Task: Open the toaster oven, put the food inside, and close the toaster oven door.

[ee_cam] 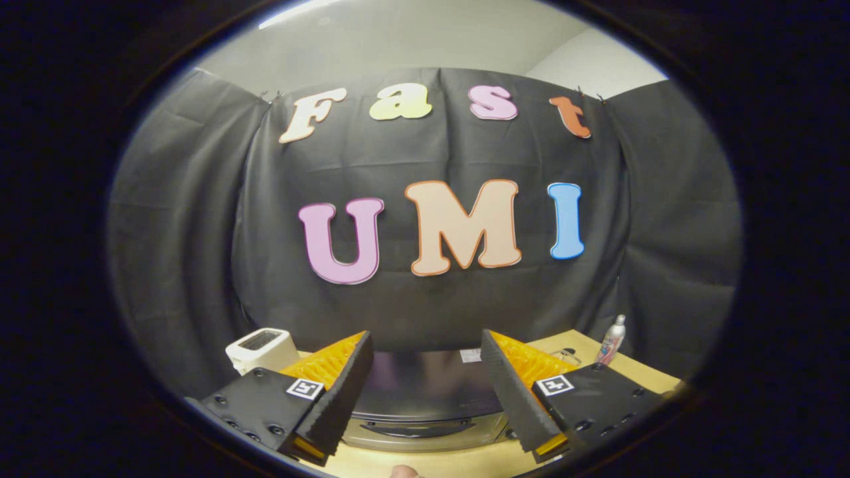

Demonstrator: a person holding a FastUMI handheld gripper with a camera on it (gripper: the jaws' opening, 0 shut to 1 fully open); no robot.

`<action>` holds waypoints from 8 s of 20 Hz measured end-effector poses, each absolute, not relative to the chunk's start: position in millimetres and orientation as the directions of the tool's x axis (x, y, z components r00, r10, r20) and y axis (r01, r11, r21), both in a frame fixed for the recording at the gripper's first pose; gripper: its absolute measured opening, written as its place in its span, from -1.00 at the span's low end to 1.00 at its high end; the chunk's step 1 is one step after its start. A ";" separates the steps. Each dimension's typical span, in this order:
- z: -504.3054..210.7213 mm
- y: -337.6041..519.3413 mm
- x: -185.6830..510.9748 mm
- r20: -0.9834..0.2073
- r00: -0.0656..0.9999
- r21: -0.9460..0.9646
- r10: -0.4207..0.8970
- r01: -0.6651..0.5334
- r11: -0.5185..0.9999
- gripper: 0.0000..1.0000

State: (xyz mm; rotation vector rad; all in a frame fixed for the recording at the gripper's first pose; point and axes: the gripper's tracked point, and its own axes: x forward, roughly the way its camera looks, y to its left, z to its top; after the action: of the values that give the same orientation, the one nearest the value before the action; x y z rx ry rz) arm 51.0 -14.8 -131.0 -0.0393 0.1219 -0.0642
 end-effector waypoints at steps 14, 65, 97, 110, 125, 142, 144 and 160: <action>-272.4 -14.1 56.0 -0.305 0.949 -0.037 -0.077 0.068 0.997 1.00; -380.1 -57.9 -124.1 -0.583 0.781 -0.165 -0.222 0.154 0.974 1.00; -389.5 -319.2 -50.7 -0.580 0.752 0.370 -0.313 0.585 0.722 0.15; -346.3 -317.3 -46.6 -0.505 0.798 0.456 -0.329 0.571 0.683 -0.46; -318.6 -193.9 -78.4 -0.435 0.878 0.621 -0.200 0.454 0.639 -0.46; -373.5 -52.8 -4.7 -0.443 0.896 0.756 0.037 0.351 0.553 -0.46; -378.0 -51.4 4.7 -0.452 0.891 0.758 0.041 0.359 0.544 -0.46; -409.7 -43.5 109.1 -0.436 0.898 0.801 0.055 0.360 0.479 -0.37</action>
State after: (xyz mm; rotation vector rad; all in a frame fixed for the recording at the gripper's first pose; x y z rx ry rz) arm 109.1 -43.5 -409.7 1.0639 0.4369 -0.1936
